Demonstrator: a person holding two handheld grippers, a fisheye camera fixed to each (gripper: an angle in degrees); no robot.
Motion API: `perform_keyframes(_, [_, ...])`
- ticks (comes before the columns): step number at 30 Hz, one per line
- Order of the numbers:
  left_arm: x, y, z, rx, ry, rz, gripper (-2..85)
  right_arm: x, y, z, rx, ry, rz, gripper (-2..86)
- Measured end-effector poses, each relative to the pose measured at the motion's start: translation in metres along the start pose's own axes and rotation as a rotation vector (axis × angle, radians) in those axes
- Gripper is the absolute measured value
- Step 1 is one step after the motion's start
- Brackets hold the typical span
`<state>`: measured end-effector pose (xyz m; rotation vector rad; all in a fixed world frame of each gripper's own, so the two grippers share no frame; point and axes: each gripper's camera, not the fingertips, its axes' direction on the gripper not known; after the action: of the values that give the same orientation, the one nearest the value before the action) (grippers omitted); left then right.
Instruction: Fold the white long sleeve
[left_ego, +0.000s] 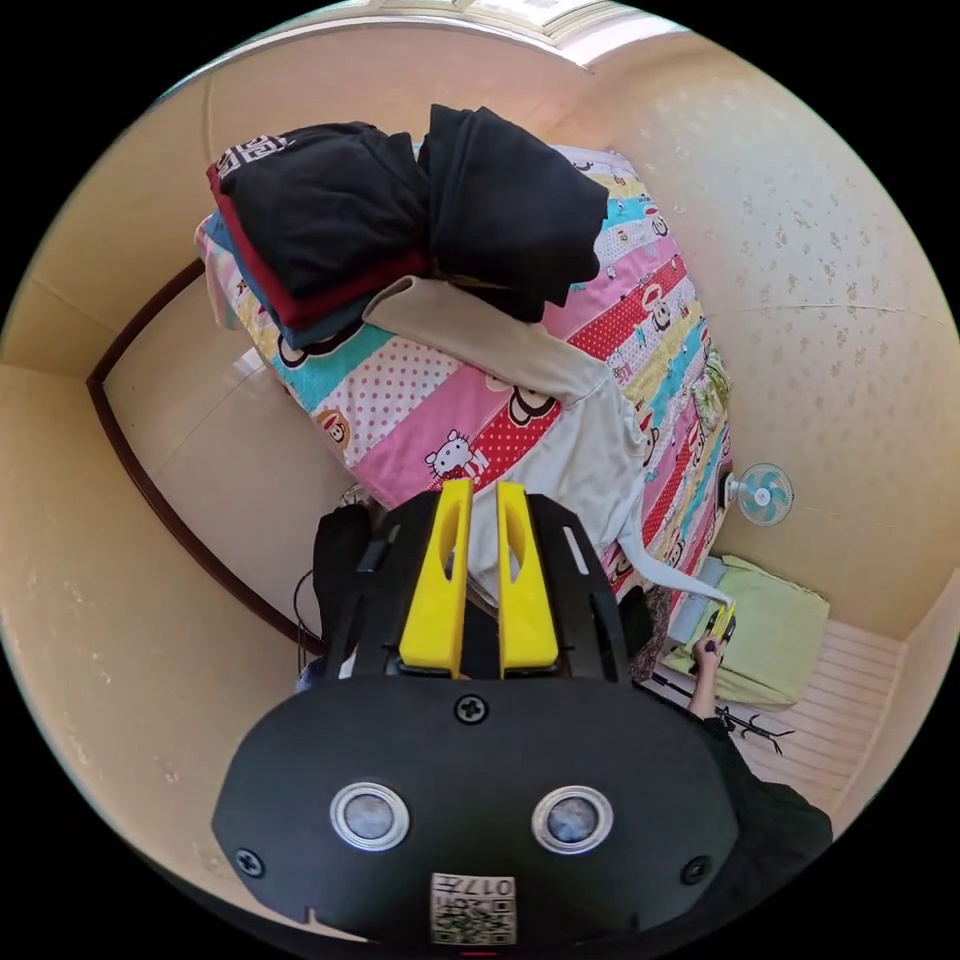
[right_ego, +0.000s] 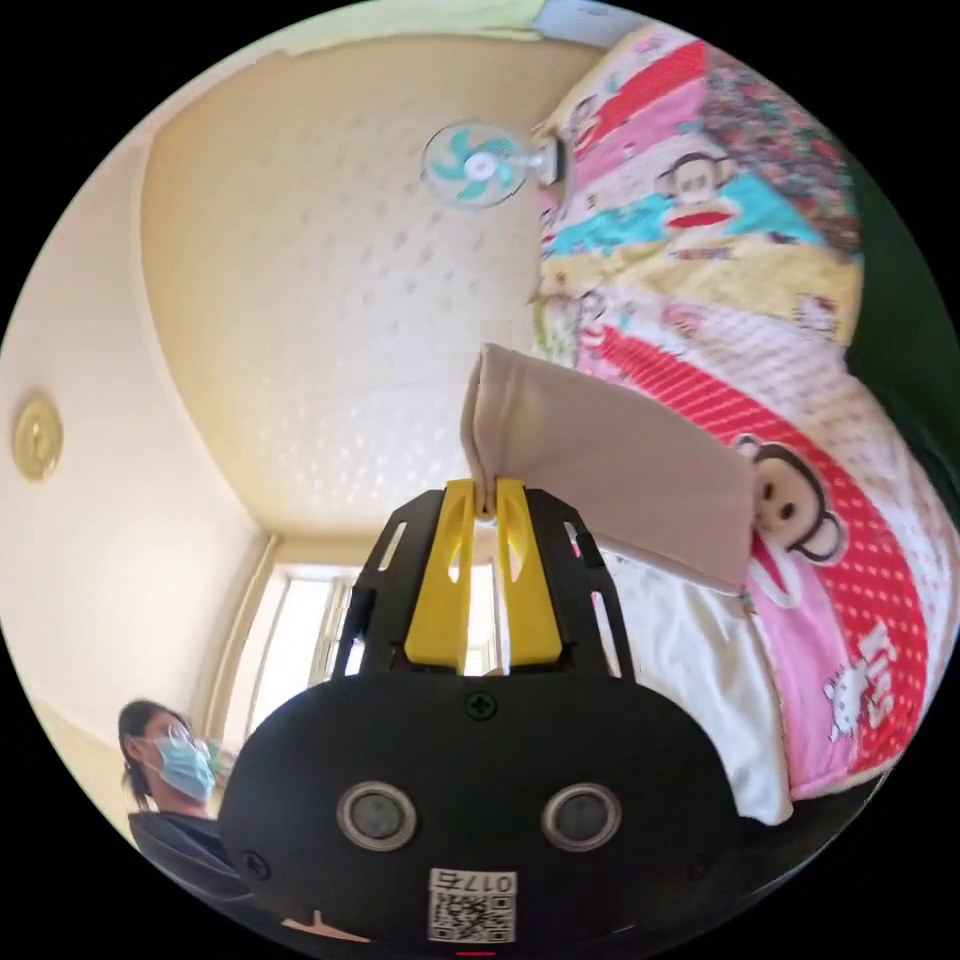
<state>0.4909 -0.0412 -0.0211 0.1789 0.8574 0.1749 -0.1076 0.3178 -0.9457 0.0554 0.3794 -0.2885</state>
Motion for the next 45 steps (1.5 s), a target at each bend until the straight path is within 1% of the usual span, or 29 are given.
perform_keyframes(1, [0.0, -0.003, -0.001, -0.007, -0.001, 0.002, 5.3, -0.011, 0.01, 0.049, -0.096, -0.032, -0.06, 2.9])
perform_keyframes(2, [-0.001, -0.009, -0.002, -0.024, -0.008, 0.01, 5.4, -0.015, 0.017, 0.074, -0.148, -0.042, -0.089, 3.0])
perform_keyframes(3, [0.001, -0.017, -0.002, -0.04, -0.012, 0.022, 5.6, -0.02, 0.036, 0.124, -0.267, -0.048, -0.139, 3.6])
perform_keyframes(4, [0.002, -0.021, -0.001, -0.051, -0.011, 0.031, 5.7, -0.019, 0.06, 0.175, -0.405, -0.031, -0.173, 4.3])
perform_keyframes(5, [0.006, -0.03, 0.001, -0.079, -0.009, 0.051, 6.0, -0.016, 0.073, 0.199, -0.47, -0.009, -0.177, 4.8])
perform_keyframes(7, [0.014, -0.044, 0.009, -0.135, -0.027, 0.082, 6.7, 0.016, 0.127, 0.267, -0.618, 0.14, -0.141, 6.8])
perform_keyframes(9, [0.028, -0.063, 0.025, -0.216, -0.064, 0.127, 7.9, 0.048, 0.158, 0.286, -0.662, 0.279, -0.117, 7.7])
perform_keyframes(11, [0.04, -0.076, 0.039, -0.267, -0.08, 0.173, 8.5, 0.079, 0.179, 0.28, -0.655, 0.441, -0.109, 8.0])
perform_keyframes(13, [0.053, -0.089, 0.056, -0.313, -0.088, 0.213, 9.2, 0.122, 0.198, 0.255, -0.67, 0.689, -0.081, 8.6])
perform_keyframes(14, [0.061, -0.098, 0.068, -0.34, -0.1, 0.232, 9.7, 0.133, 0.202, 0.246, -0.674, 0.76, -0.071, 8.8])
perform_keyframes(16, [0.073, -0.109, 0.084, -0.359, -0.129, 0.245, 10.6, 0.167, 0.212, 0.206, -0.664, 1.022, -0.04, 9.3])
perform_keyframes(19, [0.094, -0.128, 0.106, -0.354, -0.179, 0.274, 11.4, 0.199, 0.223, 0.168, -0.688, 1.232, -0.021, 10.6])
perform_keyframes(21, [0.113, -0.139, 0.126, -0.348, -0.276, 0.349, 12.2, 0.219, 0.233, 0.156, -0.734, 1.325, -0.034, 11.4])
perform_keyframes(23, [0.122, -0.141, 0.146, -0.382, -0.361, 0.416, 13.1, 0.241, 0.246, 0.151, -0.798, 1.346, -0.041, 12.0])
perform_keyframes(25, [0.122, -0.139, 0.177, -0.537, -0.424, 0.431, 13.6, 0.274, 0.268, 0.154, -0.902, 1.351, -0.001, 12.0])
perform_keyframes(26, [0.122, -0.136, 0.19, -0.61, -0.447, 0.412, 13.9, 0.276, 0.272, 0.157, -0.904, 1.367, -0.021, 11.8])
perform_keyframes(28, [0.135, -0.137, 0.182, -0.575, -0.492, 0.393, 12.5, 0.278, 0.274, 0.171, -0.891, 1.422, -0.041, 9.5])
perform_keyframes(29, [0.144, -0.14, 0.18, -0.624, -0.471, 0.369, 6.1, 0.28, 0.273, 0.175, -0.907, 1.428, -0.023, 8.7])
perform_keyframes(30, [0.154, -0.142, 0.179, -0.709, -0.374, 0.364, 2.7, 0.282, 0.27, 0.184, -0.976, 1.426, 0.001, 6.0])
perform_keyframes(31, [0.158, -0.143, 0.178, -0.75, -0.341, 0.364, 2.3, 0.28, 0.269, 0.194, -1.062, 1.412, -0.018, 4.4])
perform_keyframes(32, [0.165, -0.143, 0.174, -0.812, -0.318, 0.369, 1.8, 0.277, 0.269, 0.199, -1.093, 1.42, -0.054, 4.1])
perform_keyframes(33, [0.173, -0.144, 0.164, -0.843, -0.319, 0.401, 1.4, 0.268, 0.27, 0.206, -1.152, 1.43, -0.146, 3.7])
perform_keyframes(36, [0.187, -0.15, 0.115, -0.78, -0.332, 0.556, 0.9, 0.235, 0.272, 0.213, -1.265, 1.334, -0.322, 3.4])
perform_keyframes(37, [0.187, -0.152, 0.104, -0.759, -0.318, 0.569, 0.8, 0.22, 0.271, 0.21, -1.254, 1.323, -0.381, 3.3])
perform_keyframes(39, [0.178, -0.157, 0.061, -0.7, -0.191, 0.541, 0.7, 0.201, 0.273, 0.204, -1.231, 1.319, -0.454, 3.2])
perform_keyframes(40, [0.176, -0.156, 0.053, -0.688, -0.177, 0.536, 0.7, 0.193, 0.274, 0.198, -1.205, 1.325, -0.479, 3.2])
perform_keyframes(42, [0.165, -0.144, 0.041, -0.696, -0.287, 0.537, 0.9, 0.196, 0.278, 0.189, -1.198, 1.381, -0.464, 3.3])
perform_keyframes(43, [0.162, -0.139, 0.044, -0.712, -0.318, 0.535, 1.2, 0.208, 0.285, 0.182, -1.235, 1.411, -0.439, 3.4])
perform_keyframes(45, [0.145, -0.115, 0.069, -0.805, -0.429, 0.477, 2.5, 0.239, 0.298, 0.172, -1.276, 1.436, -0.36, 3.7])
